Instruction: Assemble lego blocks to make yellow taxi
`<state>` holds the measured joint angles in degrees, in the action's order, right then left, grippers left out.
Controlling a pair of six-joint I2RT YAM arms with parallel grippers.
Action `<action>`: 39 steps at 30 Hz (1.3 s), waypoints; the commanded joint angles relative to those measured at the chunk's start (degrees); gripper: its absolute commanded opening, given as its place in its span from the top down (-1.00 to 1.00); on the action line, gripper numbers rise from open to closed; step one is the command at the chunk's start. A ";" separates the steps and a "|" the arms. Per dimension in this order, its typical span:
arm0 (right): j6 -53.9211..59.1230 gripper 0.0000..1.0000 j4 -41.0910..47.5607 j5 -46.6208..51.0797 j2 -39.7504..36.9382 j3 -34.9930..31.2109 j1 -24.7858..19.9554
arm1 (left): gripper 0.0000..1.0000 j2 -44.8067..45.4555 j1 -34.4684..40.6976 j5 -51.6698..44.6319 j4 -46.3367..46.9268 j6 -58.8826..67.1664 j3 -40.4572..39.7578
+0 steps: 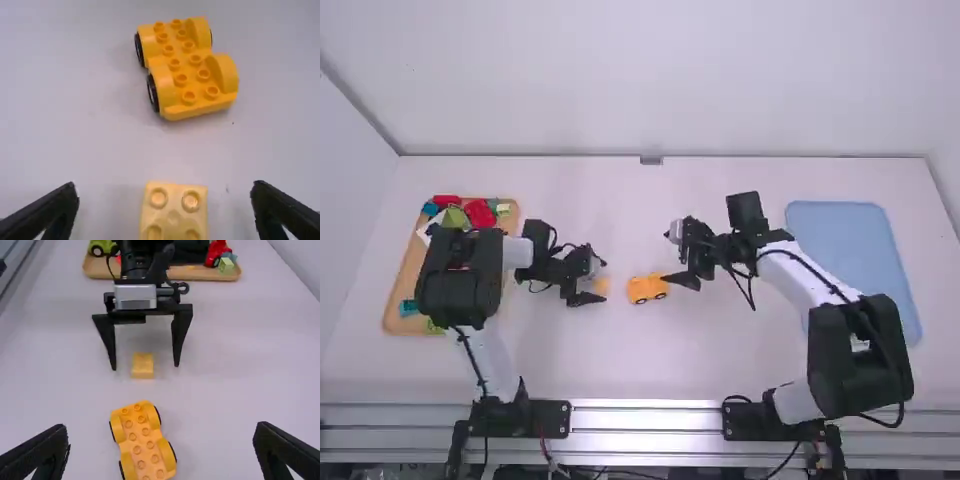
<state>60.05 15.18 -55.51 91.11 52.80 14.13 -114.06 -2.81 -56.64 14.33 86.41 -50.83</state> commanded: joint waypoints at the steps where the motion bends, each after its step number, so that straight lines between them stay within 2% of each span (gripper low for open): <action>1: 2.69 -0.97 0.87 -1.95 0.39 -0.02 -0.07 | -0.81 -0.72 -1.84 1.18 0.20 0.17 0.87; 5: 4.09 -0.97 2.67 -1.90 0.39 -0.07 -0.39 | -0.95 -0.72 -3.13 -1.92 -2.89 0.37 3.41; 10: 4.92 -0.97 2.86 -1.90 0.42 -0.39 -0.22 | -0.99 -0.72 -2.34 -2.19 -11.52 -3.43 7.32; 13: 4.92 -0.97 2.73 -1.90 0.42 -0.44 0.33 | -0.95 -0.72 -1.97 -2.01 -14.12 -5.25 8.15; 15: 4.92 -0.97 2.34 -1.64 0.42 -0.46 0.76 | -0.84 -0.72 -1.97 -2.10 -13.92 -5.09 8.11; 16: 4.92 -0.97 2.34 -1.66 0.42 -0.46 0.98 | -0.71 -0.72 -2.03 -2.40 -13.64 -4.66 7.96; 18: 4.92 -0.97 2.36 -1.68 0.42 -0.50 0.92 | -0.30 -0.74 -2.40 -2.67 -13.25 -4.55 7.72; 19: 4.92 -0.97 2.40 -1.68 0.42 -0.50 0.98 | -0.01 -0.74 -2.43 -2.23 -13.05 -4.59 7.61; 21: 4.66 -0.97 2.32 -1.66 0.42 -0.50 1.42 | 0.14 -0.74 -2.12 -1.05 -12.55 -4.63 7.69; 30: 4.74 -0.97 1.66 -1.68 0.42 -1.09 2.19 | 0.28 -0.74 -1.90 -1.38 -14.38 -4.81 9.97; 33: 4.70 -0.97 1.79 -1.57 0.42 -1.14 2.32 | 0.52 -0.74 -2.23 -1.38 -16.63 -6.40 11.08; 38: 4.61 -0.97 2.27 -1.03 0.42 -1.14 2.34 | 0.59 -0.74 -1.73 -2.95 -20.81 -10.88 11.91; 39: 4.48 -0.97 2.67 -1.07 0.42 -1.14 2.32 | 0.73 -0.74 -1.70 -2.89 -21.84 -11.72 11.91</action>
<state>64.84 17.56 -56.31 91.11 52.10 16.34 -114.04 -5.02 -59.53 -7.27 77.62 -39.64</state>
